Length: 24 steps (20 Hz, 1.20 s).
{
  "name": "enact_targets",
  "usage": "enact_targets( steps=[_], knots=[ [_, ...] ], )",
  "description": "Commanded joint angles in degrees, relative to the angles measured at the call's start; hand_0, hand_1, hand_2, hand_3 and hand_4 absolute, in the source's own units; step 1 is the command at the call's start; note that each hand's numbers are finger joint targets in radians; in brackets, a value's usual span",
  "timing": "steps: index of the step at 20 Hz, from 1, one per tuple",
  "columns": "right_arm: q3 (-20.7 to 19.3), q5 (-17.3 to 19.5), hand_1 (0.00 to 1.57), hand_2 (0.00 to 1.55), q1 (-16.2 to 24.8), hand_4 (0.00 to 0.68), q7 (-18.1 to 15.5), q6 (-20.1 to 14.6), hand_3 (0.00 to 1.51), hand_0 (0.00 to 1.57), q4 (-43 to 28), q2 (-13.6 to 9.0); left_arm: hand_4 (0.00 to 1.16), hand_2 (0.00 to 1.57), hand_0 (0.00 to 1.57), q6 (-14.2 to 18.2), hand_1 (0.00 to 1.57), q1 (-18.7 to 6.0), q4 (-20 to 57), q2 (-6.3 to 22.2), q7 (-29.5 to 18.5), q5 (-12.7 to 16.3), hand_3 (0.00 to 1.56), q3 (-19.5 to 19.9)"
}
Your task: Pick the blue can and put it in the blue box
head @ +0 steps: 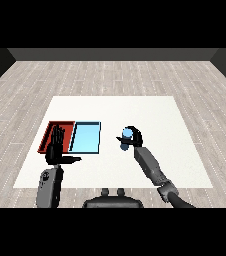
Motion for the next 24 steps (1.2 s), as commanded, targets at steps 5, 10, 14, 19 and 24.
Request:
enact_targets(
  steps=[5, 10, 14, 19, 24],
  knots=[
    [2.3, 4.6, 1.45, 1.45, -0.2, 0.629, 7.2, -4.6, 1.40, 1.45, -9.7, -1.9, 0.00, 0.00, 0.00, 1.4, 0.00, -1.0, 2.3, -1.0, -0.8, -4.4, 0.00, -3.1],
    [4.5, 8.0, 1.46, 1.45, 1.0, 0.623, 11.9, -7.5, 1.40, 1.46, -19.2, -3.6, 0.00, 0.00, 0.00, 0.8, 0.00, -1.1, -2.3, -2.8, 5.3, -3.8, 0.00, -7.5],
    [5.3, 10.0, 1.44, 1.45, -0.1, 0.620, 18.6, -5.7, 1.39, 1.44, -26.5, -9.2, 0.00, 0.00, 0.00, 1.2, 0.00, -2.0, 1.6, -3.2, 6.0, -6.3, 0.00, -9.2],
    [7.1, 14.7, 1.42, 1.44, 5.2, 0.622, 18.6, -7.0, 1.41, 1.42, -34.3, -7.4, 0.00, 0.00, 0.00, 2.8, 0.00, -3.6, 4.0, -4.0, 7.5, -7.4, 0.00, -12.1],
    [8.4, 19.3, 1.42, 1.44, 10.5, 0.622, 24.4, -7.2, 1.41, 1.42, -44.5, -6.6, 0.00, 0.00, 0.00, 5.3, 0.00, -4.9, 6.1, -4.1, 7.2, -8.3, 0.00, -13.5]
  ],
)
